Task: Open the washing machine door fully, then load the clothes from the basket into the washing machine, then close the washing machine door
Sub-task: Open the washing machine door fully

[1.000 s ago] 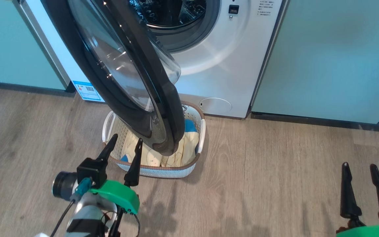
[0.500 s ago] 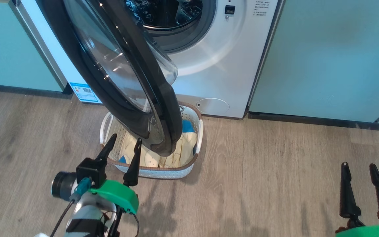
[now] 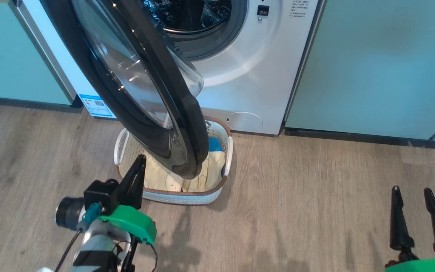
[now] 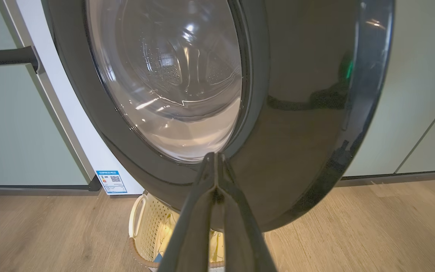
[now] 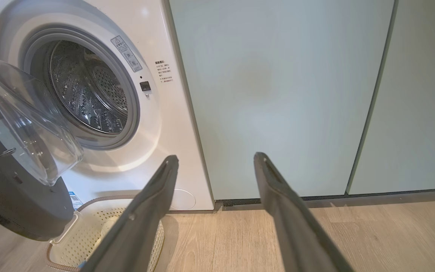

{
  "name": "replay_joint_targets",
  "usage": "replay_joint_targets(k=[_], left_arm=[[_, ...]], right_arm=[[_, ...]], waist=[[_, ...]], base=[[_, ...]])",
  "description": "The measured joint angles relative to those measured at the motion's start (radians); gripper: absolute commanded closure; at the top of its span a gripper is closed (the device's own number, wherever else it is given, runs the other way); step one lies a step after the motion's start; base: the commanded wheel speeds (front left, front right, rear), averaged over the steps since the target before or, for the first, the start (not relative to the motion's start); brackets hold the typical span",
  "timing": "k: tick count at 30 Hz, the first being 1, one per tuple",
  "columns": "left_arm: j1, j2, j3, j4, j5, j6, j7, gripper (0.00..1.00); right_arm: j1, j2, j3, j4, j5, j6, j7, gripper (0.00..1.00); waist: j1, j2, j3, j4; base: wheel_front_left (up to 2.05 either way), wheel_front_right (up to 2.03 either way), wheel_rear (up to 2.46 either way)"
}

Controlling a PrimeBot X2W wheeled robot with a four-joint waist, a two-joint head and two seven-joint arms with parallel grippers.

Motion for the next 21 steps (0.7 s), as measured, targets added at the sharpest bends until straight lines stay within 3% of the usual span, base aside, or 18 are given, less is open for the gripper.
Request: replay_joint_targets(k=[4,11,16,21], left_arm=[[-0.003,-0.001,0.006,-0.005,0.005,0.003,0.000,1.00],[-0.053,0.009,0.046,-0.085,0.027,0.050,0.000,1.00],[-0.126,0.031,0.077,-0.250,0.051,0.091,0.000,1.00],[-0.200,0.047,0.072,-0.439,0.066,0.098,-0.001,1.00]], right_arm=[[0.000,0.001,-0.007,0.000,0.009,0.000,0.000,0.00],[0.000,0.001,-0.011,0.000,0.009,0.000,0.000,0.00],[0.000,0.002,-0.012,0.000,0.009,0.000,0.000,0.00],[0.000,0.002,-0.017,0.000,-0.003,0.000,0.000,0.00]], waist=[[0.0000,0.0000,0.001,0.003],[0.0000,0.0000,0.000,0.012],[0.0000,0.0000,-0.004,0.017],[0.0000,0.0000,-0.015,0.017]], base=[[0.00,0.00,0.00],[0.00,0.00,0.00],[0.00,0.00,0.00],[0.00,0.00,0.00]])
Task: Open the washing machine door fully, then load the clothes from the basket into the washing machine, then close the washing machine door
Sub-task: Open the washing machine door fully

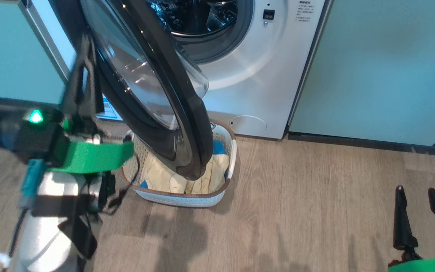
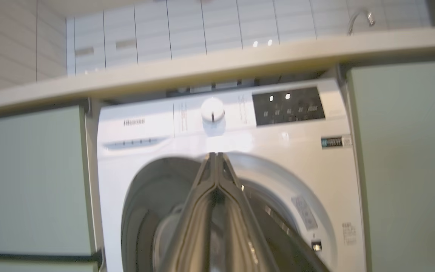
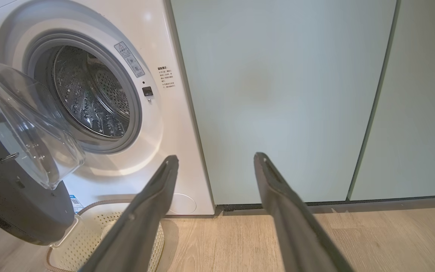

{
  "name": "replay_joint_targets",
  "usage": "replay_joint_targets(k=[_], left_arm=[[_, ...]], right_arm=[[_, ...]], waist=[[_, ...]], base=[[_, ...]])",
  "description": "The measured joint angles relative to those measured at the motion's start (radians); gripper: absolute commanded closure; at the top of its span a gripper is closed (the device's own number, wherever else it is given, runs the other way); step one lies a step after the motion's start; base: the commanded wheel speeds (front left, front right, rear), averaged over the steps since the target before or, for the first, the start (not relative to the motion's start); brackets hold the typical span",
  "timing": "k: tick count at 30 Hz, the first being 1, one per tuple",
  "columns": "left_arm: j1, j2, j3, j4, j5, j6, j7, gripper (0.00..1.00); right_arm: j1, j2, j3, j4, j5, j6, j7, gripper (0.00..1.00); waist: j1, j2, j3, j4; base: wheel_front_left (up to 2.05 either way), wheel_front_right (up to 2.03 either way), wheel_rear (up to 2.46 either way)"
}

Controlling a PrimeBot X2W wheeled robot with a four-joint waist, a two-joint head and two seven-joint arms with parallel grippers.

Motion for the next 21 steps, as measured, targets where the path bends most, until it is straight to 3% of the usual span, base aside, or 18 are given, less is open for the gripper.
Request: replay_joint_targets(k=[3,10,21], left_arm=[[-0.043,0.008,-0.035,-0.095,0.004,-0.027,-0.003,1.00],[-0.050,-0.020,-0.257,-0.133,-0.038,-0.115,0.055,1.00],[0.006,-0.034,-0.459,-0.108,-0.162,-0.141,0.208,1.00]], right_arm=[[0.001,0.000,0.001,0.001,-0.002,0.000,0.000,0.00],[0.023,0.001,0.004,0.005,-0.006,0.000,0.000,0.00],[0.023,0.001,0.010,0.006,-0.006,0.000,0.000,0.00]], waist=[[0.0000,0.0000,-0.009,-0.006],[-0.0001,0.0000,-0.028,-0.026],[0.0000,0.0000,-0.029,-0.047]], base=[[0.00,0.00,0.00],[0.00,0.00,0.00],[0.00,0.00,0.00]])
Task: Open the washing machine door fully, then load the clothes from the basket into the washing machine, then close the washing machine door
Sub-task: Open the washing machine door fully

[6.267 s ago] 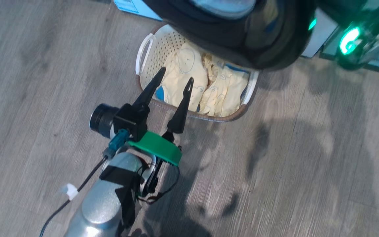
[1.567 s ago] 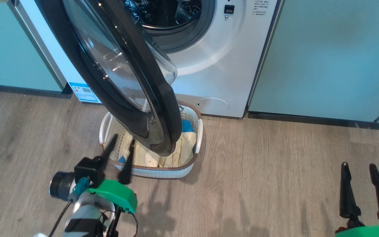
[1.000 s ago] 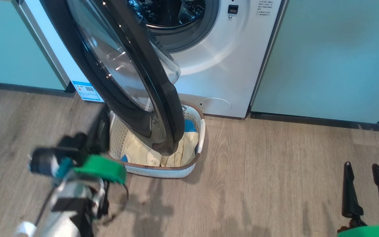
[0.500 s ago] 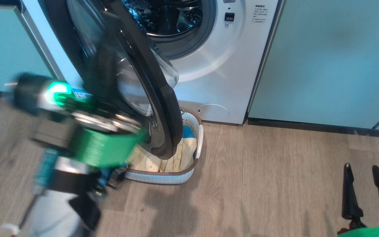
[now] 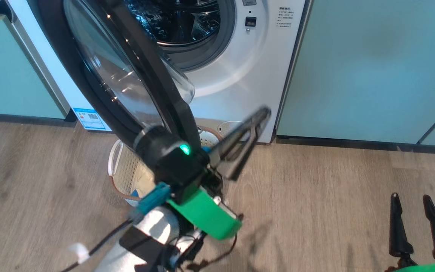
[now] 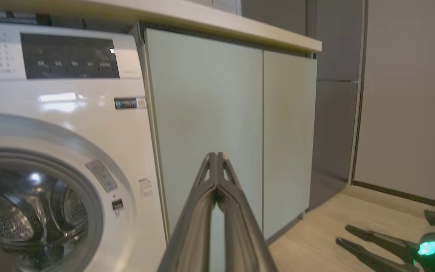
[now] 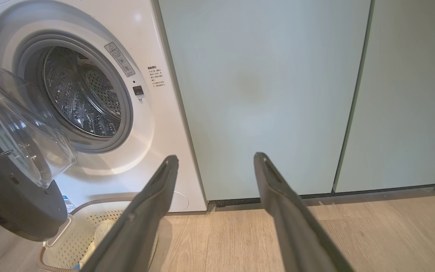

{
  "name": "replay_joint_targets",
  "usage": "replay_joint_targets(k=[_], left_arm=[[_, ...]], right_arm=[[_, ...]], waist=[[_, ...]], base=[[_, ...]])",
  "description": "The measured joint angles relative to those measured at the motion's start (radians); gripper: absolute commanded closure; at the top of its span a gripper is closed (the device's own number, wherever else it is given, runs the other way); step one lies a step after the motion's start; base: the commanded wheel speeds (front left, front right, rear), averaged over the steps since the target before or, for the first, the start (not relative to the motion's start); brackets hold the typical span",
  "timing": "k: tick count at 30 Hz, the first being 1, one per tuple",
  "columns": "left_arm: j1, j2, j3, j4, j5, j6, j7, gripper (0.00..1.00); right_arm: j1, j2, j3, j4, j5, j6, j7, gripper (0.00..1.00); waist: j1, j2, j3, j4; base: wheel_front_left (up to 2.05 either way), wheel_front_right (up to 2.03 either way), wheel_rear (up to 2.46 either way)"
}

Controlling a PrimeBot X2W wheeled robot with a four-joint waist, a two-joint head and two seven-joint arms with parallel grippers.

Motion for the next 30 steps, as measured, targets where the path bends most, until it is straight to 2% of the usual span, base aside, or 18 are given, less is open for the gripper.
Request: replay_joint_targets(k=[5,16,30], left_arm=[[0.044,0.000,-0.027,0.069,-0.033,0.000,0.057,1.00],[0.024,0.006,-0.014,0.277,-0.049,0.010,0.127,1.00],[-0.069,0.006,0.040,0.466,-0.049,0.064,0.076,1.00]], right_arm=[[0.000,0.000,0.002,0.001,0.000,0.000,0.000,0.00],[-0.001,0.000,0.007,0.011,0.000,0.000,0.000,0.00],[-0.004,0.000,0.015,0.024,0.009,0.000,0.000,0.00]], waist=[[0.0000,0.0000,0.003,-0.002],[0.0000,0.0000,0.007,-0.004],[0.0000,0.0000,0.017,-0.026]], base=[[0.00,0.00,0.00],[0.00,0.00,0.00],[0.00,0.00,0.00]])
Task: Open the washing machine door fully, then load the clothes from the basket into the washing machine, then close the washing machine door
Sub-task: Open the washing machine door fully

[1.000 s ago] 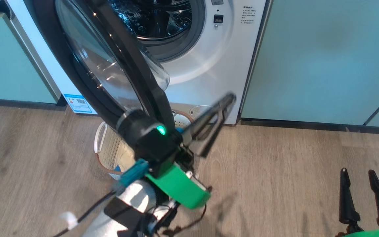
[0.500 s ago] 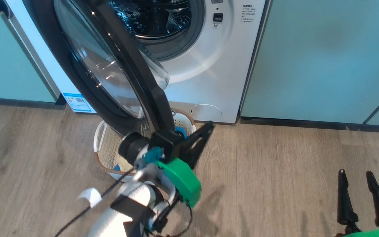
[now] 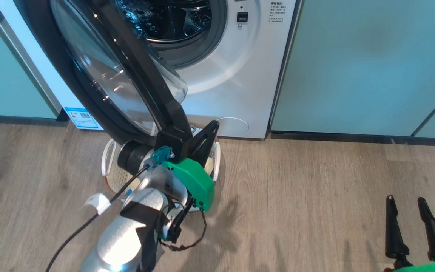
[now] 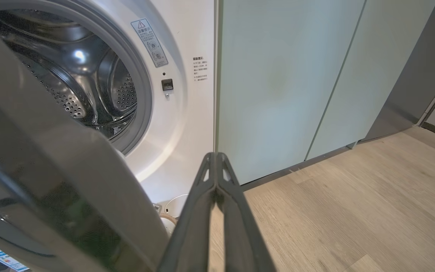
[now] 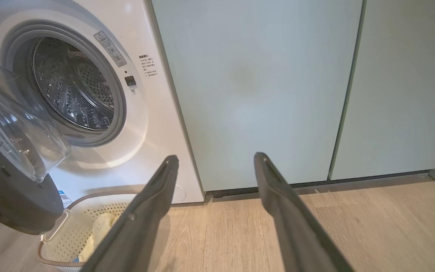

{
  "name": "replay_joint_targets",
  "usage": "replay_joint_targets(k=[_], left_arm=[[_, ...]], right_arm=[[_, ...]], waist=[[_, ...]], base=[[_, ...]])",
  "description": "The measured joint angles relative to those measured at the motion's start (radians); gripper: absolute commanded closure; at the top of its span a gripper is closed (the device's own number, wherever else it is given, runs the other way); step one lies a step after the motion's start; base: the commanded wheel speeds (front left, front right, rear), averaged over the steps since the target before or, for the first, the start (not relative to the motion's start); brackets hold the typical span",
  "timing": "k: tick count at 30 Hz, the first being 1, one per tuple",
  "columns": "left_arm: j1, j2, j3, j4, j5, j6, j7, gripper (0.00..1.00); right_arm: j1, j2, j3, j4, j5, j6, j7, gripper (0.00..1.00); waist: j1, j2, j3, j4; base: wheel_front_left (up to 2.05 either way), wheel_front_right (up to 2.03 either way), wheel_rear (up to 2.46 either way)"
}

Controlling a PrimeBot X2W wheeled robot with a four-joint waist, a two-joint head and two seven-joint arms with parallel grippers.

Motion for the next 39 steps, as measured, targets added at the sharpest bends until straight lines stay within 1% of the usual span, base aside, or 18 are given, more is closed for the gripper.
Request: replay_joint_targets(k=[13,26,31,39], left_arm=[[-0.010,0.003,0.027,0.046,0.000,0.034,-0.020,1.00],[-0.012,0.001,0.021,0.052,-0.011,0.040,-0.028,1.00],[-0.012,-0.002,0.008,0.046,-0.019,0.043,-0.029,1.00],[-0.003,-0.004,-0.022,0.027,-0.019,0.048,-0.036,1.00]], right_arm=[[-0.001,0.000,-0.005,0.001,0.005,0.000,0.000,0.00],[-0.002,0.000,-0.015,0.000,0.009,0.000,0.000,0.00],[-0.004,0.000,-0.023,-0.009,0.011,0.000,0.000,0.00],[-0.007,0.000,-0.027,-0.010,0.010,0.000,0.000,0.00]], waist=[[0.0000,0.0000,0.007,0.006],[0.0000,0.0000,0.016,0.019],[0.0000,0.0000,0.028,0.043],[0.0000,0.0000,0.032,0.108]], base=[[0.00,0.00,0.00],[0.00,0.00,0.00],[0.00,0.00,0.00],[0.00,0.00,0.00]])
